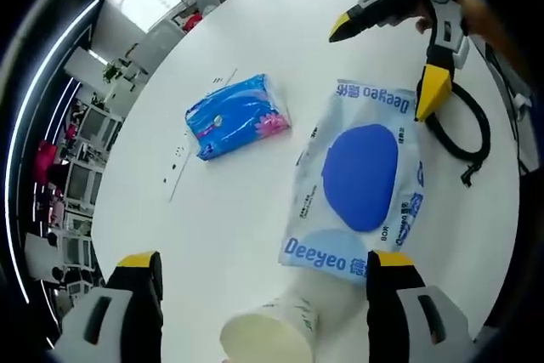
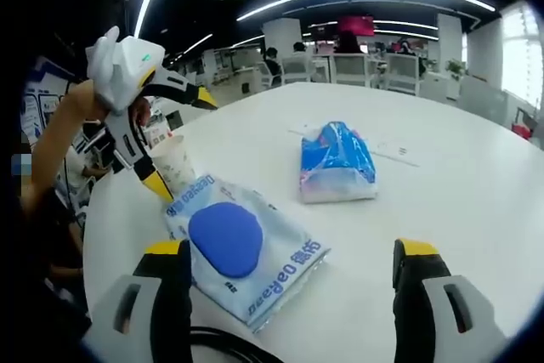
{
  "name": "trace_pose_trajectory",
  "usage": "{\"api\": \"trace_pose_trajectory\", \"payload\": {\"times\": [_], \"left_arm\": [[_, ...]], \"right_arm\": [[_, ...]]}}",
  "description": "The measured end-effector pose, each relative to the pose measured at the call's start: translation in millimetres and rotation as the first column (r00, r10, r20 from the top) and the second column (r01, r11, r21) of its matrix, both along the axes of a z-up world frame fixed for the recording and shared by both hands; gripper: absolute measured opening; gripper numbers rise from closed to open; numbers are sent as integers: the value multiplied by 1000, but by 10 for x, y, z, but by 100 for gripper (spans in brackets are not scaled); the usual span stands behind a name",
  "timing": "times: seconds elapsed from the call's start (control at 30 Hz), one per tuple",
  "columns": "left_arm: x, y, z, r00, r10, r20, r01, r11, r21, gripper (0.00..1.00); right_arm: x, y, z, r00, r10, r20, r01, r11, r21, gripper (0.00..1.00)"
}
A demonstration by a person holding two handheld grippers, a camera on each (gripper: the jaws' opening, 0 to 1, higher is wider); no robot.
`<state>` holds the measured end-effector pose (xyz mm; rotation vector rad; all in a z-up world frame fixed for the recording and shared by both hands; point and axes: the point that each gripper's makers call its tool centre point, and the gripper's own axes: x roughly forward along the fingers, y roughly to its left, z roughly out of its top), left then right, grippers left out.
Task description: Arrange the tabletop items into an orderly group along one side of the table until the central work area is clear of visible clutter.
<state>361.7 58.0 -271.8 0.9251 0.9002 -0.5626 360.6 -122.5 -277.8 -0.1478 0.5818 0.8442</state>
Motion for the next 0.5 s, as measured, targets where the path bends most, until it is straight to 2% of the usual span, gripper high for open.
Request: {"api": "trace_pose_trajectory", "payload": {"times": [0.1, 0.13, 0.3, 0.5], "left_arm": [[90, 27, 4, 1000, -1, -2, 1, 1000, -6, 100], [37, 2, 7, 1000, -2, 0, 2, 1000, -8, 100], [18, -47, 17, 1000, -9, 0, 9, 1000, -14, 100], [111, -57, 37, 1000, -9, 0, 9, 1000, -21, 100]], "right_arm": [[55, 2, 6, 1000, -2, 2, 2, 1000, 0, 96], [69, 7, 7, 1000, -1, 4, 1, 1000, -3, 96], [113, 16, 21, 1000, 3, 4, -3, 1000, -5, 96], [116, 28, 28, 1000, 11, 12, -11, 1000, -12, 95]]}}
